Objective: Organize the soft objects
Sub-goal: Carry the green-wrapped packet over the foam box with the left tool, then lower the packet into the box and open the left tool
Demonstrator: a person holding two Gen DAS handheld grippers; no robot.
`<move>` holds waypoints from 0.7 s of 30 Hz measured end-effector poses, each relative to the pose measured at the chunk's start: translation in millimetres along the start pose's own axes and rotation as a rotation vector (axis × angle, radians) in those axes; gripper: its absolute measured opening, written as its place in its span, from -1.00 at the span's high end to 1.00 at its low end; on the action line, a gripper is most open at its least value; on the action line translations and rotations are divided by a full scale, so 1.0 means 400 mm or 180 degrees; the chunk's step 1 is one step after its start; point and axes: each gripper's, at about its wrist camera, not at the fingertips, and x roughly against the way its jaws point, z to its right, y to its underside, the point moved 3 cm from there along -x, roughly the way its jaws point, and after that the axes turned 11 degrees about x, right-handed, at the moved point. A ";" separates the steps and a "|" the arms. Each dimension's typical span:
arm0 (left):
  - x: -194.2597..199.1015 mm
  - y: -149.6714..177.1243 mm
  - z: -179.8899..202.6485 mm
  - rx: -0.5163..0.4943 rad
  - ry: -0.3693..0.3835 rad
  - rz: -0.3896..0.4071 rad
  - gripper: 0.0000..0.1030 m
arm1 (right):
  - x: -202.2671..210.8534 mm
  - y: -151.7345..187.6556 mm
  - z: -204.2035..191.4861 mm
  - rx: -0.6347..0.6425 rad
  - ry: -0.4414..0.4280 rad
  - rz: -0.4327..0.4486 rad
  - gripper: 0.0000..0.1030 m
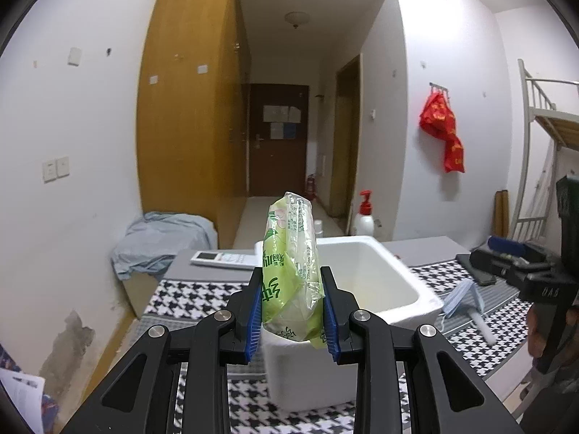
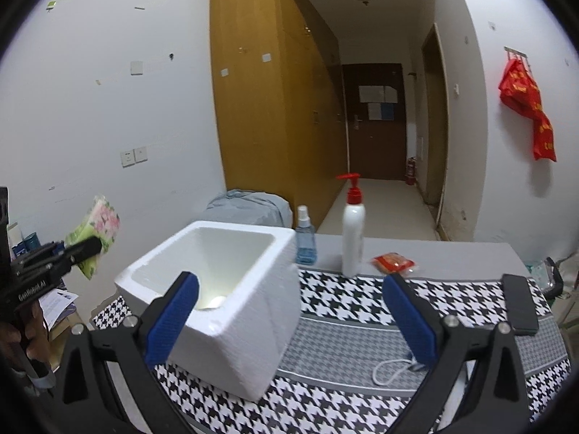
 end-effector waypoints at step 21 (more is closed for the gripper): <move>-0.115 -0.007 0.114 -0.0189 0.0260 -0.0239 0.41 | 0.046 0.139 0.121 -0.0173 0.0417 -0.0226 -0.99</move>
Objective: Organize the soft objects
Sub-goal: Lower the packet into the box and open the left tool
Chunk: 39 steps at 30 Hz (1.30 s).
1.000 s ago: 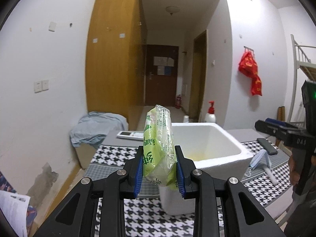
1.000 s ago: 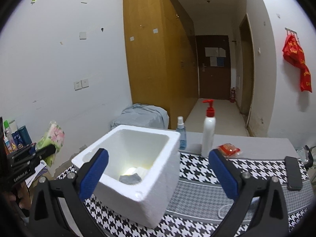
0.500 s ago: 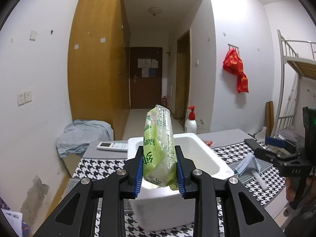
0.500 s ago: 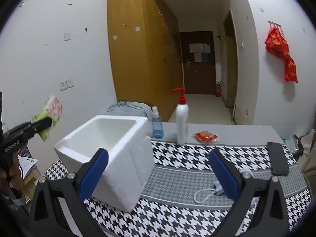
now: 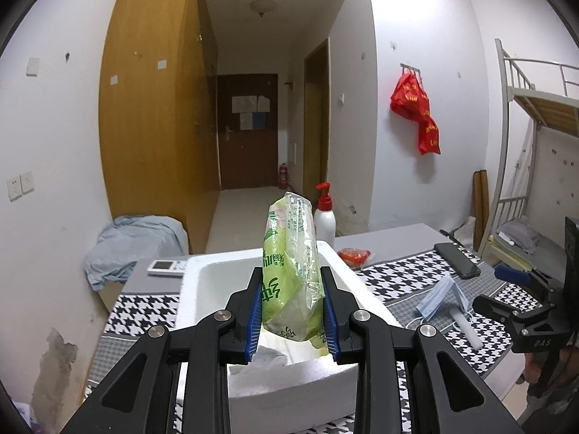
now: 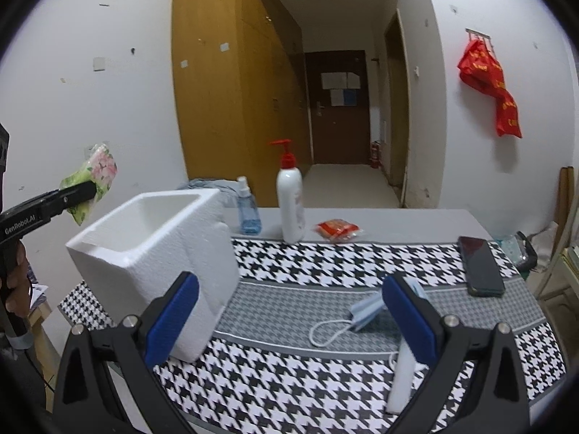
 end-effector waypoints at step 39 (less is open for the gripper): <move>-0.114 -0.016 -0.008 0.0120 -0.0260 -0.0090 -0.90 | 0.034 0.118 0.090 -0.0301 0.0445 -0.0271 -0.99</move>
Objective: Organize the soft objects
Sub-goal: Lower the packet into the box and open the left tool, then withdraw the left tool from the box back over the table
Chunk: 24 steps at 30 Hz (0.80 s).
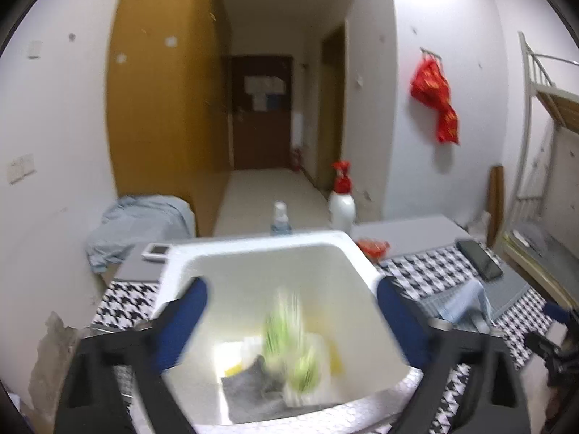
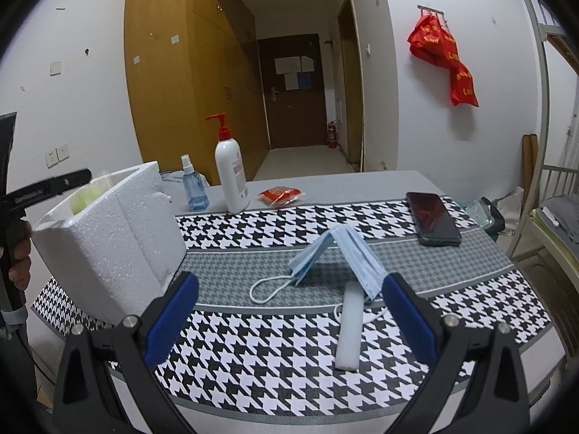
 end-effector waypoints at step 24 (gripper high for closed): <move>0.215 0.004 0.037 0.0053 0.0135 0.0426 -0.98 | 0.171 -0.003 -0.020 0.0092 0.0033 0.0242 -0.99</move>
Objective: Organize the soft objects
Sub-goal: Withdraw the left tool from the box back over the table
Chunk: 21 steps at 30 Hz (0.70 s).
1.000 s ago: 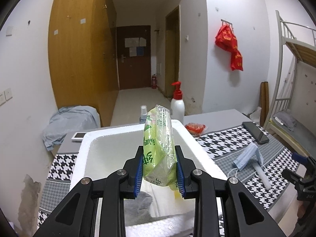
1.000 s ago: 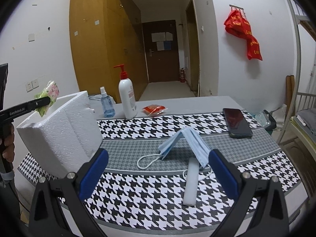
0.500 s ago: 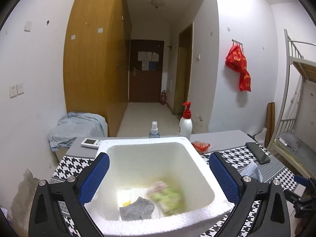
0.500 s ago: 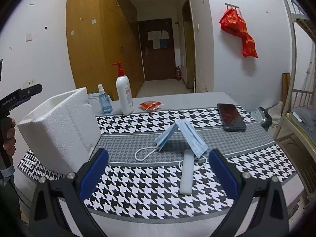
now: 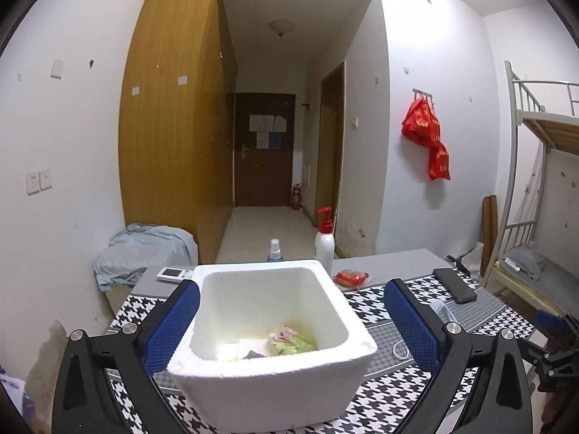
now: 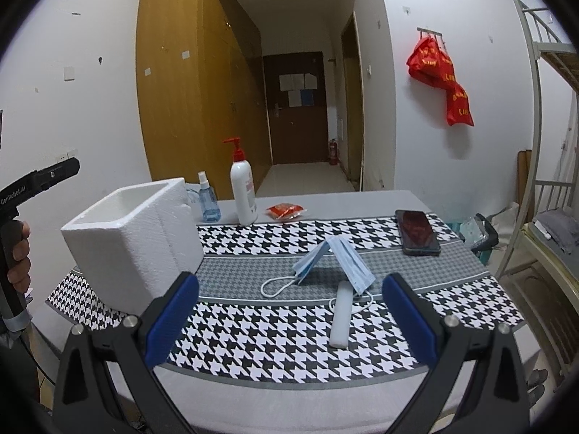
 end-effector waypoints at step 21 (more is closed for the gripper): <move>0.107 0.062 0.108 -0.0130 0.0244 0.0073 -0.98 | 0.132 0.024 0.011 0.0018 0.0013 0.0233 -0.99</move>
